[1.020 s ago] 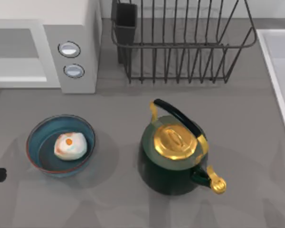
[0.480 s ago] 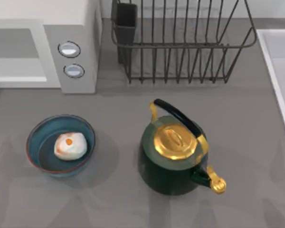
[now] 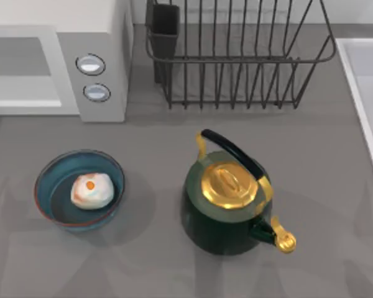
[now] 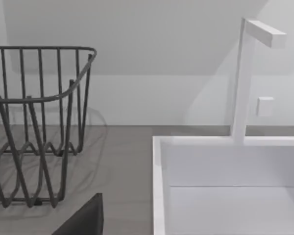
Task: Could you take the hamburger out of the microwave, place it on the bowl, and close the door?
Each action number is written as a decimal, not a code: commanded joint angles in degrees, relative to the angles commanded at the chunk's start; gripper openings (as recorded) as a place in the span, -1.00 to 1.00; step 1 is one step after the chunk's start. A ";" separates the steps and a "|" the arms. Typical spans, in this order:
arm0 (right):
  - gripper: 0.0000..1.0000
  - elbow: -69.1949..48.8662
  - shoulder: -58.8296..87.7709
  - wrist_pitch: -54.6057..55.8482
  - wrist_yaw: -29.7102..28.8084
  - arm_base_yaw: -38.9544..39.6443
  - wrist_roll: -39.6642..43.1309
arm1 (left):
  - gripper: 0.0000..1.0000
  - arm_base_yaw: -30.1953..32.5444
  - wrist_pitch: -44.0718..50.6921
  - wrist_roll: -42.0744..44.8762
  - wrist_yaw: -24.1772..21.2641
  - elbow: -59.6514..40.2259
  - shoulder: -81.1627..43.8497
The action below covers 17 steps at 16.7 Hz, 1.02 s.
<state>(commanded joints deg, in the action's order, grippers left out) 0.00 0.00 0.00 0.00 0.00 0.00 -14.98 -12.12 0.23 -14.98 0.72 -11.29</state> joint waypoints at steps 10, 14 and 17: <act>1.00 0.00 0.00 0.00 0.00 0.00 0.00 | -1.00 10.13 -0.34 0.12 10.11 -5.93 -6.25; 1.00 0.00 0.00 0.00 0.00 0.00 0.00 | -1.00 8.40 -2.70 0.11 8.36 -5.31 -8.33; 1.00 0.00 0.00 0.00 0.00 0.00 0.00 | -1.00 4.86 -10.00 0.19 4.79 -4.30 -14.26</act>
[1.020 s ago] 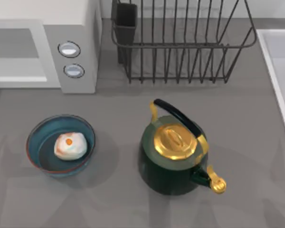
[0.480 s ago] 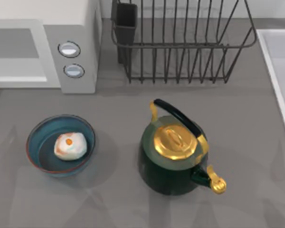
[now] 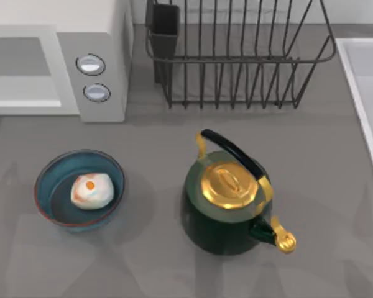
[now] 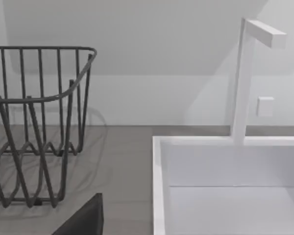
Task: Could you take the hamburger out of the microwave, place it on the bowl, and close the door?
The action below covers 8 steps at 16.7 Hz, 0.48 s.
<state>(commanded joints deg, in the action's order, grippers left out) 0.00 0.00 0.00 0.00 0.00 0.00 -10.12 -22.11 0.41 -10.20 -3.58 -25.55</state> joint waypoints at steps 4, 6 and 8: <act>1.00 0.00 0.00 0.00 0.00 0.00 0.00 | -1.00 -3.74 -7.02 0.07 -3.78 1.50 -5.49; 1.00 0.00 0.00 0.00 0.00 0.00 0.00 | -1.00 -3.99 -7.37 0.07 -4.03 1.58 -5.83; 1.00 0.00 0.00 0.00 0.00 0.00 0.00 | -1.00 -3.79 -7.23 0.11 -3.87 1.41 -5.66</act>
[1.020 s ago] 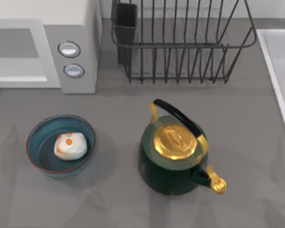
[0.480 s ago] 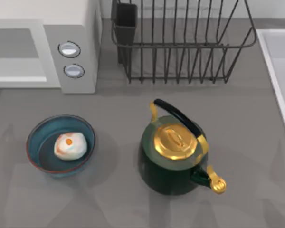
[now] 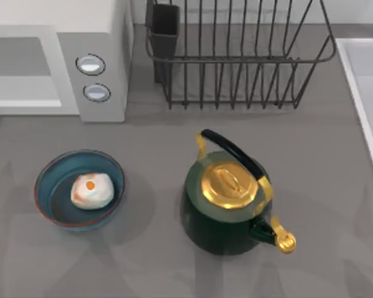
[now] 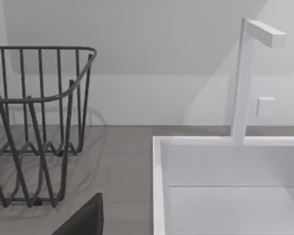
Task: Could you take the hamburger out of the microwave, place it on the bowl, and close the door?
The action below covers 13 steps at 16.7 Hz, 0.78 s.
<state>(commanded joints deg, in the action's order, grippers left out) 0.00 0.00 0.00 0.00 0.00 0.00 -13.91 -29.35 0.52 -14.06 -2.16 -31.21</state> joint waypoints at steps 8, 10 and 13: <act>1.00 0.00 0.00 0.00 0.00 0.00 0.00 | -1.00 -16.30 15.82 15.71 -6.99 -17.06 -16.84; 1.00 0.00 0.00 0.00 0.00 0.00 0.00 | -1.00 -23.88 24.23 22.99 -10.14 -26.77 -25.65; 1.00 0.00 0.00 0.00 0.00 0.00 0.00 | -1.00 -34.22 38.54 33.58 -14.84 -42.92 -39.54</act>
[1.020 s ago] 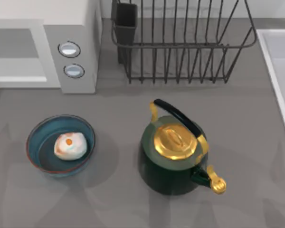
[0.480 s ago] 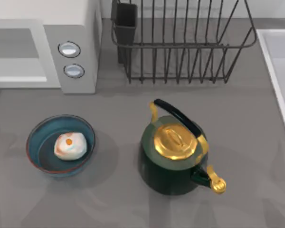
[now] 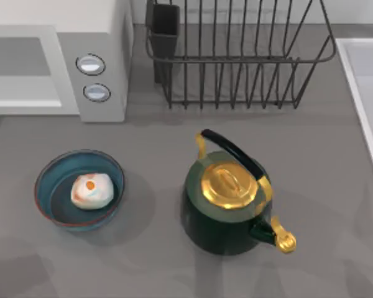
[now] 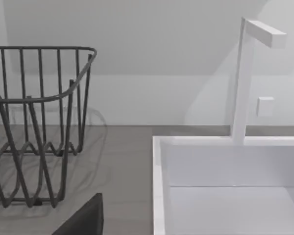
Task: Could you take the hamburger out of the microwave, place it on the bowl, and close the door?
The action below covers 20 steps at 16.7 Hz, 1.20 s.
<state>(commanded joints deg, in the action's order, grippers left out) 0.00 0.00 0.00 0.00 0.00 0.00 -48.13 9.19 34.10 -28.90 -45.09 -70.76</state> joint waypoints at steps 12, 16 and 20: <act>1.00 0.00 0.00 0.00 0.00 0.00 0.00 | -1.00 -12.15 34.74 18.98 -9.67 -35.05 -30.31; 1.00 0.00 0.00 0.00 0.00 0.00 0.00 | -1.00 -11.87 34.42 18.96 -9.51 -34.75 -30.22; 1.00 0.00 0.00 0.00 0.00 0.00 0.00 | -1.00 -11.97 28.05 19.02 -9.58 -30.10 -32.31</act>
<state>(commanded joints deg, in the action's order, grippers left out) 0.00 0.00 0.00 0.00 0.00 0.00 -60.10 37.24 53.12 -38.48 -75.19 -103.06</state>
